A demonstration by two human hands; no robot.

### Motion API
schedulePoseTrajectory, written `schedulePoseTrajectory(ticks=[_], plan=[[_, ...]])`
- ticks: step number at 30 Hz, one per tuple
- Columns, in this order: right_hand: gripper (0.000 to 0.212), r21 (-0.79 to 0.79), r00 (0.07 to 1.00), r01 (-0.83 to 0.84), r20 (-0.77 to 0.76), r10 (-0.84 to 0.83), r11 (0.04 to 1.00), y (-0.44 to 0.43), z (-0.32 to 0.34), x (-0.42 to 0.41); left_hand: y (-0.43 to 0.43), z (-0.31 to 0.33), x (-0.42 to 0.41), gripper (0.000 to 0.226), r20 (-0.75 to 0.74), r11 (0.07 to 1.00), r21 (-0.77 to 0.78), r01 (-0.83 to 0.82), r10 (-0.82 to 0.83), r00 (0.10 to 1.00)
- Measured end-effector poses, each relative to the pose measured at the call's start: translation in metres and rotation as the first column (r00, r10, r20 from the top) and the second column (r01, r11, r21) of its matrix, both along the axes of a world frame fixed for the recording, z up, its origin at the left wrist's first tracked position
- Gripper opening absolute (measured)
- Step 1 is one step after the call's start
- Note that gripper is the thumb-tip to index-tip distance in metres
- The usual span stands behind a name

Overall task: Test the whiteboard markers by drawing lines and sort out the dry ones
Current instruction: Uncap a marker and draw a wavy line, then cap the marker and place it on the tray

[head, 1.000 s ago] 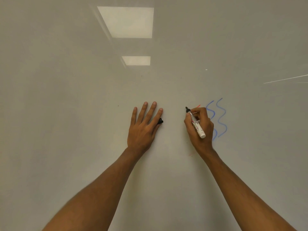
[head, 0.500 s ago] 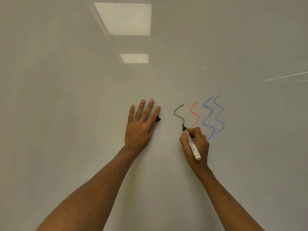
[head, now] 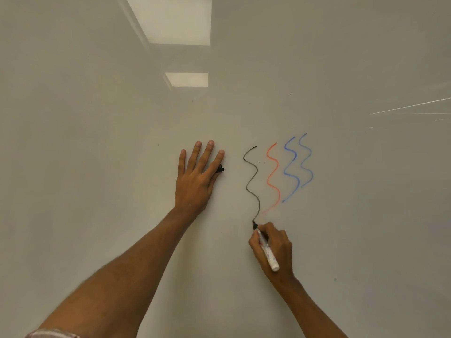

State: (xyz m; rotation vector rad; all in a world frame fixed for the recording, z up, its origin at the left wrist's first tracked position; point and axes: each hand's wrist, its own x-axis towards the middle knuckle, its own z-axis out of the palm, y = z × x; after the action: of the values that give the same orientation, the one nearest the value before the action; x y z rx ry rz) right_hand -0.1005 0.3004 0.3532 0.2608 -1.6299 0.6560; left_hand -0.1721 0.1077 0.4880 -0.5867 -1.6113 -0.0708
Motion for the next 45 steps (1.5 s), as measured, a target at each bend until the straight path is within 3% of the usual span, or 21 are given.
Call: schedulePoseTrajectory(ticks=[3, 9, 13, 16, 22, 26, 32, 45], plan=[[0.014, 0.203, 0.999, 0.031, 0.030, -0.038, 0.979, 0.003, -0.011, -0.004, 0.002, 0.000, 0.003, 0.048, 0.046, 1.000, 0.000, -0.014, 0.014, 0.999], [0.016, 0.369, 0.998, 0.038, 0.032, -0.054, 0.929, 0.014, -0.012, 0.006, 0.001, -0.022, 0.023, 0.051, 0.091, 0.994, -0.052, -0.095, 0.100, 0.991], [0.047, 0.464, 0.992, -0.018, 0.120, -0.043, 0.886, 0.018, -0.022, 0.009, -0.004, -0.068, 0.034, 0.052, 0.118, 0.991, -0.105, -0.082, 0.094, 0.989], [0.055, 0.489, 0.984, -0.050, 0.172, -0.041, 0.871, 0.016, -0.030, 0.015, -0.009, -0.111, 0.044, 0.052, 0.171, 0.990, -0.117, -0.076, 0.095, 0.981], [0.031, 0.389, 0.926, -0.210, 0.373, 0.055, 0.897, 0.007, -0.048, 0.036, -0.023, -0.182, 0.058, 0.051, 0.278, 0.979, -0.181, -0.093, 0.141, 0.950], [0.010, 0.409, 0.904, -0.221, 0.426, 0.029, 0.885, 0.007, -0.065, 0.043, -0.028, -0.218, 0.068, 0.049, 0.356, 0.974, -0.209, -0.088, 0.160, 0.921], [0.027, 0.334, 0.824, -0.276, 0.565, 0.043, 0.901, 0.007, -0.086, 0.047, -0.032, -0.248, 0.077, 0.048, 0.448, 0.971, -0.230, -0.068, 0.167, 0.878], [0.027, 0.536, 0.831, -0.285, 0.551, -0.074, 0.795, -0.007, -0.124, 0.052, -0.029, -0.286, 0.086, 0.046, 0.477, 0.953, -0.300, 0.034, 0.119, 0.871]])
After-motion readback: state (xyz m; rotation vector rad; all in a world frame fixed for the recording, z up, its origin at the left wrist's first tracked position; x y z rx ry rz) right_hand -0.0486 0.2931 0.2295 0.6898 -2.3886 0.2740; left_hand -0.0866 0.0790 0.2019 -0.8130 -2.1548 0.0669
